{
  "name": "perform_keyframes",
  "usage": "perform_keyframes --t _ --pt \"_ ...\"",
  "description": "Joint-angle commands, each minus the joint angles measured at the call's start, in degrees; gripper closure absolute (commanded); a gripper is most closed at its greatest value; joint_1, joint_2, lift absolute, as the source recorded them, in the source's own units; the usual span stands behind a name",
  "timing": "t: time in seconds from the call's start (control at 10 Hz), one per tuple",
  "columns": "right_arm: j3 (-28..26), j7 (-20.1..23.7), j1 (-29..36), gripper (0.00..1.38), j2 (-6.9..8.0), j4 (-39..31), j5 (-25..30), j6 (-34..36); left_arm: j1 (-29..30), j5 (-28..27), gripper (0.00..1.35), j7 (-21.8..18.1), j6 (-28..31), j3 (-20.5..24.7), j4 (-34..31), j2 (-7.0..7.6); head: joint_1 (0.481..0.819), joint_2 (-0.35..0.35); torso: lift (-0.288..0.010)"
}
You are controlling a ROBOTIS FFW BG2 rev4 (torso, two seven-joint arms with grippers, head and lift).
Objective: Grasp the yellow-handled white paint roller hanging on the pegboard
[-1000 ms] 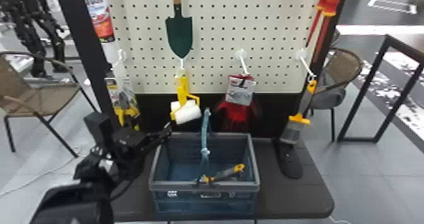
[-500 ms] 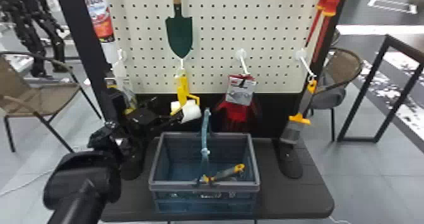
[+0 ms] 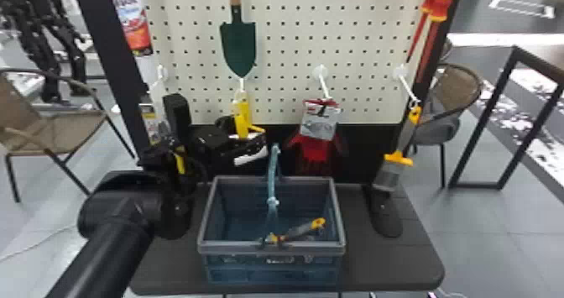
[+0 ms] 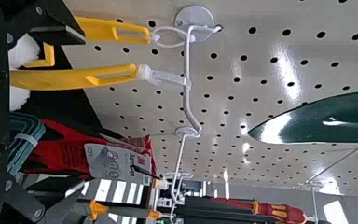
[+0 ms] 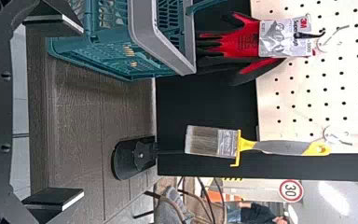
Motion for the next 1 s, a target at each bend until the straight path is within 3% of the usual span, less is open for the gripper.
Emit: perform_keyframes --t 0.0,0.1,0.9 --pt "0.00 -0.07 0.28 0.09 0.03 0.07 -0.21 -0.21 0.71 0.10 1.07 0.87 -0.54 0.02 0.35 0.05 0.549 0.000 -0.100" --pt "0.00 0.01 0.46 0.09 0.03 0.07 -0.64 -0.30 1.06 0.63 1.21 1.39 -0.19 0.02 0.35 0.05 0.549 0.000 -0.100" --pt "0.00 0.01 0.19 0.09 0.03 0.33 -0.56 -0.39 0.53 0.72 1.21 1.30 -0.54 -1.39 0.26 0.40 0.549 0.000 -0.100"
